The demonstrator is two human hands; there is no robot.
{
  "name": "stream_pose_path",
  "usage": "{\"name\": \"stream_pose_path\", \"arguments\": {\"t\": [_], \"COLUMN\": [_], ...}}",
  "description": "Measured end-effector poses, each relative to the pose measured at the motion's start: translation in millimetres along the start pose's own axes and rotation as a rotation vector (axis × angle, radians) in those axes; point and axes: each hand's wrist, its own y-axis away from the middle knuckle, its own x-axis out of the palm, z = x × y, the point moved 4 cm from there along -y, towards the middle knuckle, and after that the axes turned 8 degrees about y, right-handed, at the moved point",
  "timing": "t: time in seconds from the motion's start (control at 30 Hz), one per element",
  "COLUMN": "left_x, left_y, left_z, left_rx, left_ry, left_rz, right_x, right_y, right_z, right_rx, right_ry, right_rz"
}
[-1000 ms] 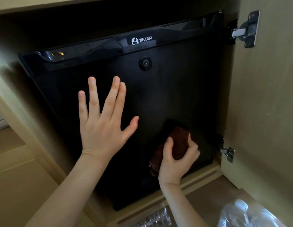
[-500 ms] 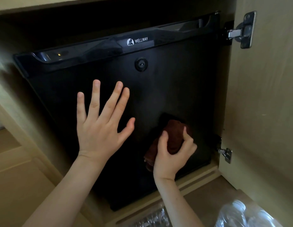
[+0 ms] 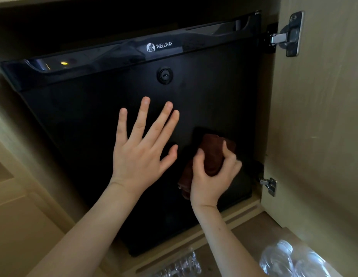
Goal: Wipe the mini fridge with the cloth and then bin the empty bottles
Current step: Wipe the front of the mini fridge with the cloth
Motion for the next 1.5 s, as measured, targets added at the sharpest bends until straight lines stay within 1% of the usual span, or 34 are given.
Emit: {"name": "stream_pose_path", "arguments": {"t": [0.03, 0.07, 0.13, 0.17, 0.2, 0.23, 0.27, 0.37, 0.43, 0.47, 0.5, 0.53, 0.57, 0.63, 0.67, 0.7, 0.73, 0.77, 0.9, 0.97, 1.03, 1.07, 1.1, 1.2, 1.23, 1.27, 1.3, 1.37, 1.5], "left_x": [1, 1, 1, 1, 1, 1, 1, 3, 4, 5, 5, 5, 5, 4, 3, 3, 2, 2, 4, 5, 6, 6, 5, 2, 0, -2, -3, -6, -8], "left_y": [0, 1, 2, 1, 1, 2, 2, 2, 3, 3, 3, 3, 2, 2, 2, 2, 2, 2, 3, 4, 4, 4, 4, 3, 4, 6, 9, 16, 31], "left_z": [0, 0, 0, -2, -3, -3, -4, -3, -2, -3, -3, -3, -3, -3, -3, -3, -3, -3, -2, -2, -2, -2, -2, -3, -3, -3, -3, -2, 8], "left_rx": [-0.009, -0.015, -0.021, -0.022, -0.021, -0.022, -0.020, -0.008, -0.007, -0.007, -0.007, -0.009, -0.013, -0.018, -0.018, -0.018, -0.018, -0.017, -0.010, -0.008, -0.009, -0.010, -0.011, 0.002, 0.004, 0.006, 0.010, 0.024, 0.037], "left_ry": [-0.007, -0.008, -0.004, 0.001, 0.006, 0.009, 0.010, 0.003, 0.000, 0.003, 0.006, 0.008, 0.008, 0.006, 0.007, 0.010, 0.015, 0.018, 0.013, 0.016, 0.022, 0.019, 0.017, 0.028, 0.037, 0.050, 0.067, 0.093, 0.097], "left_rz": [-0.001, -0.002, -0.006, -0.008, -0.008, -0.008, -0.010, -0.016, -0.021, -0.023, -0.026, -0.027, -0.027, -0.027, -0.027, -0.027, -0.028, -0.031, -0.044, -0.050, -0.054, -0.055, -0.054, -0.043, -0.038, -0.030, -0.021, -0.005, 0.005], "right_x": [-8, -17, -31, -34, -33, -29, -23, -4, 0, -3, -8, -17, -26, -41, -45, -46, -44, -39, -15, -12, -22, -30, -39, -60, -62, -61, -59, -45, -9], "right_y": [5, 11, 20, 21, 19, 13, 6, -24, -36, -36, -33, -27, -19, -2, 1, -2, -10, -21, -68, -76, -65, -54, -41, -5, 0, 1, -1, -6, 2], "right_z": [-15, -32, -58, -64, -64, -56, -43, 4, 13, 7, -6, -24, -43, -75, -82, -82, -75, -63, -4, -1, -23, -41, -62, -111, -115, -113, -105, -79, -24], "right_rx": [0.072, 0.192, 0.507, 0.616, 0.651, 0.624, 0.554, 0.263, 0.108, 0.083, 0.105, 0.172, 0.282, 0.574, 0.673, 0.701, 0.663, 0.581, 0.197, 0.110, 0.126, 0.178, 0.272, 0.679, 0.763, 0.784, 0.757, 0.636, 0.287], "right_ry": [-0.002, 0.003, -0.029, -0.047, -0.058, -0.072, -0.087, -0.115, -0.085, -0.074, -0.067, -0.058, -0.051, -0.080, -0.098, -0.101, -0.101, -0.109, -0.103, -0.076, -0.047, -0.027, -0.009, -0.041, -0.064, -0.070, -0.073, -0.088, -0.013], "right_rz": [-0.038, -0.088, -0.188, -0.220, -0.232, -0.228, -0.221, -0.132, -0.061, -0.055, -0.074, -0.110, -0.149, -0.206, -0.229, -0.239, -0.233, -0.218, -0.108, -0.073, -0.082, -0.102, -0.128, -0.237, -0.276, -0.299, -0.301, -0.267, -0.145]}}
